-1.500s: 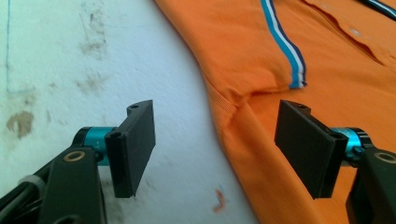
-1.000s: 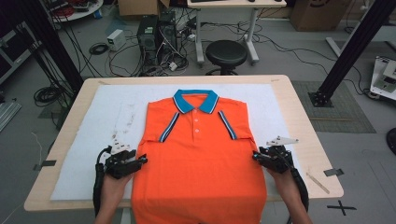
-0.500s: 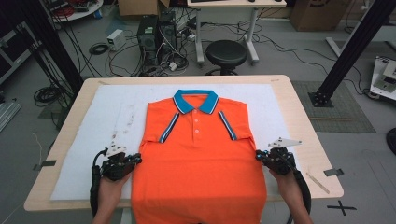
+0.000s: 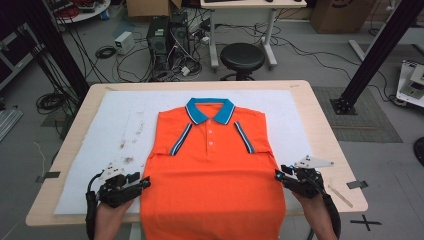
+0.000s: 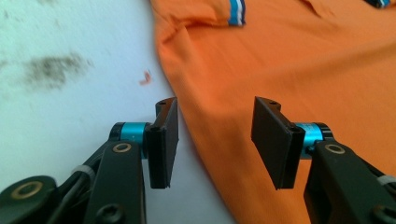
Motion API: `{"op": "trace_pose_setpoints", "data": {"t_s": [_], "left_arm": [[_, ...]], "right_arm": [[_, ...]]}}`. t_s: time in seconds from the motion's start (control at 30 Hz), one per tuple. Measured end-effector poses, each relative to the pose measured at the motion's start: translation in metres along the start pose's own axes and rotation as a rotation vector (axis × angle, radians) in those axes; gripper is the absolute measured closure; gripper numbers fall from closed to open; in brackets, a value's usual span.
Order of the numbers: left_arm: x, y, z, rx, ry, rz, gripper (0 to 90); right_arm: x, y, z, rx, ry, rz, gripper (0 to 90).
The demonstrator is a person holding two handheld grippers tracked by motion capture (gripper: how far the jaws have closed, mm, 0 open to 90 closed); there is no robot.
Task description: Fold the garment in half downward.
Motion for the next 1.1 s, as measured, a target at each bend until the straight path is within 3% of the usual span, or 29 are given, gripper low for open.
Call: {"op": "trace_pose_setpoints", "data": {"t_s": [0.27, 0.33, 0.37, 0.4, 0.43, 0.53, 0.7, 0.9, 1.1], "left_arm": [[-0.005, 0.019, 0.017, 0.06, 0.023, -0.032, 52.7], [-0.007, 0.024, 0.02, 0.088, 0.018, -0.049, 61.4], [-0.008, 0.026, 0.021, 0.123, 0.005, -0.069, 71.1], [-0.008, 0.027, 0.02, 0.122, -0.014, -0.057, 84.2], [-0.008, 0.028, 0.019, 0.12, -0.029, -0.054, 85.8], [-0.01, 0.028, 0.018, 0.126, -0.044, -0.037, 86.4], [-0.023, 0.023, 0.018, 0.081, -0.021, 0.018, 86.4], [-0.04, 0.028, 0.023, 0.083, -0.016, 0.068, 86.4], [-0.051, 0.031, 0.029, 0.079, -0.016, 0.118, 83.7]], "right_arm": [[-0.003, -0.012, 0.024, -0.03, -0.082, 0.031, 57.5], [-0.005, -0.014, 0.027, -0.024, -0.07, 0.037, 62.8], [-0.006, -0.015, 0.028, -0.028, -0.072, 0.03, 71.9], [-0.007, -0.017, 0.028, -0.033, -0.076, 0.009, 84.0], [-0.007, -0.018, 0.027, -0.047, -0.081, -0.004, 86.4], [-0.01, -0.021, 0.025, -0.074, -0.083, -0.004, 88.0], [-0.027, -0.019, 0.024, -0.058, -0.034, -0.018, 88.1], [-0.047, -0.02, 0.027, -0.06, 0.0, -0.029, 88.1], [-0.063, -0.027, 0.034, -0.06, -0.001, -0.043, 87.7]]}}
Point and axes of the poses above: each handheld gripper's, and its own axes: x roughly forward along the jaws, z roughly out of its underside, y roughly to its right, the point moved 3 cm from there along x, roughly forward along the jaws, and after that the axes turned 6 degrees about z, right-handed, at the moved point
